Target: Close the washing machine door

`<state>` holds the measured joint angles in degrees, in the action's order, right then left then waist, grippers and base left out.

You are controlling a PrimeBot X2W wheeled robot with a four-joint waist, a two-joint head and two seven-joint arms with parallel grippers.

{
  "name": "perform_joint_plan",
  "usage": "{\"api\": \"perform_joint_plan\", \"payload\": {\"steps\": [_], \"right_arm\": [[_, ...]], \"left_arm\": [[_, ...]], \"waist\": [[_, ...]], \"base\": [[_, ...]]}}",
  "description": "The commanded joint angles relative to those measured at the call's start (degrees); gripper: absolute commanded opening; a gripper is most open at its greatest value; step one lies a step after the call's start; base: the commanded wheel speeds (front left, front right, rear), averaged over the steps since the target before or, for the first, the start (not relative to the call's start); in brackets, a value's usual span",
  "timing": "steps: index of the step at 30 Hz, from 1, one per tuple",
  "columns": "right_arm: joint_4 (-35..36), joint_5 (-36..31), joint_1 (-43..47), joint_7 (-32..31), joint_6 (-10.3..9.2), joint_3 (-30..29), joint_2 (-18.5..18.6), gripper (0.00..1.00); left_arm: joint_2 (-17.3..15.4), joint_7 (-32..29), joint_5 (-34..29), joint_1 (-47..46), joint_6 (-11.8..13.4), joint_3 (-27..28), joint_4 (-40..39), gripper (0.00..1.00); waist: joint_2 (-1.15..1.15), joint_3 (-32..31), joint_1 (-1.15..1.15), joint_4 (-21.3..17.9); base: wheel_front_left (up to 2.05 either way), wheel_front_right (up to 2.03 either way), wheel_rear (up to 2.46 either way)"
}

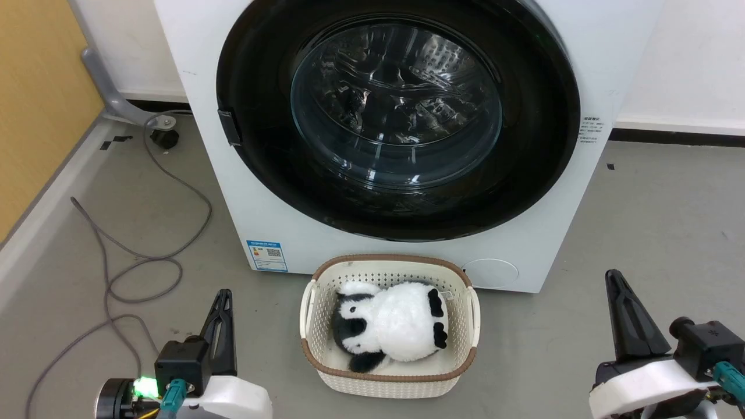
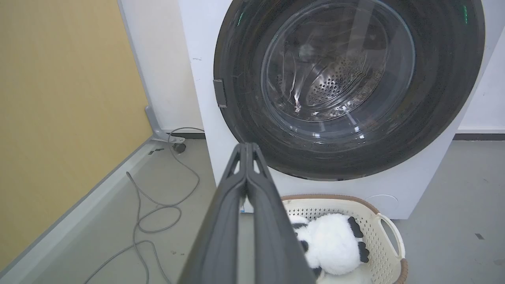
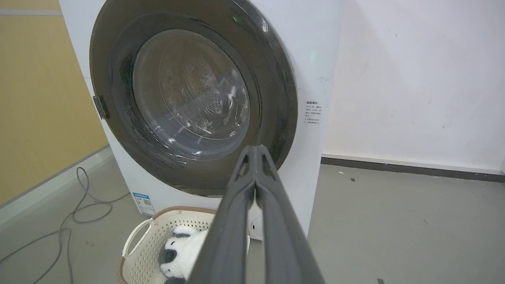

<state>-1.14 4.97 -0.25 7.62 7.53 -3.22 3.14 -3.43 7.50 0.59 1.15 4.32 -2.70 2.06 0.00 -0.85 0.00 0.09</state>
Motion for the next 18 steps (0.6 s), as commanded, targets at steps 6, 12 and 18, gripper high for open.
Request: {"api": "perform_joint_plan", "payload": {"steps": [6,12,18], "right_arm": [[0.4,-1.04,0.14,-0.99,-0.02,0.48,-0.14,0.0],[0.48,-1.46,0.15,-1.7,-0.03,0.77,-0.15,0.0],[0.57,-1.95,0.16,-2.52,-0.03,1.11,-0.17,0.0]], "left_arm": [[0.07,-0.91,-0.32,-0.61,-0.78,0.5,-0.42,0.0],[0.12,-1.61,-0.35,-0.67,-1.15,0.73,-0.59,0.0],[0.18,-2.43,-0.38,-0.73,-1.59,1.01,-0.8,0.0]], "waist": [[0.0,0.09,0.0,-0.01],[0.0,0.17,0.0,-0.02],[0.0,0.26,0.0,-0.03]], "base": [[0.0,0.0,0.0],[0.0,0.0,0.0],[0.0,0.0,0.0]]}}
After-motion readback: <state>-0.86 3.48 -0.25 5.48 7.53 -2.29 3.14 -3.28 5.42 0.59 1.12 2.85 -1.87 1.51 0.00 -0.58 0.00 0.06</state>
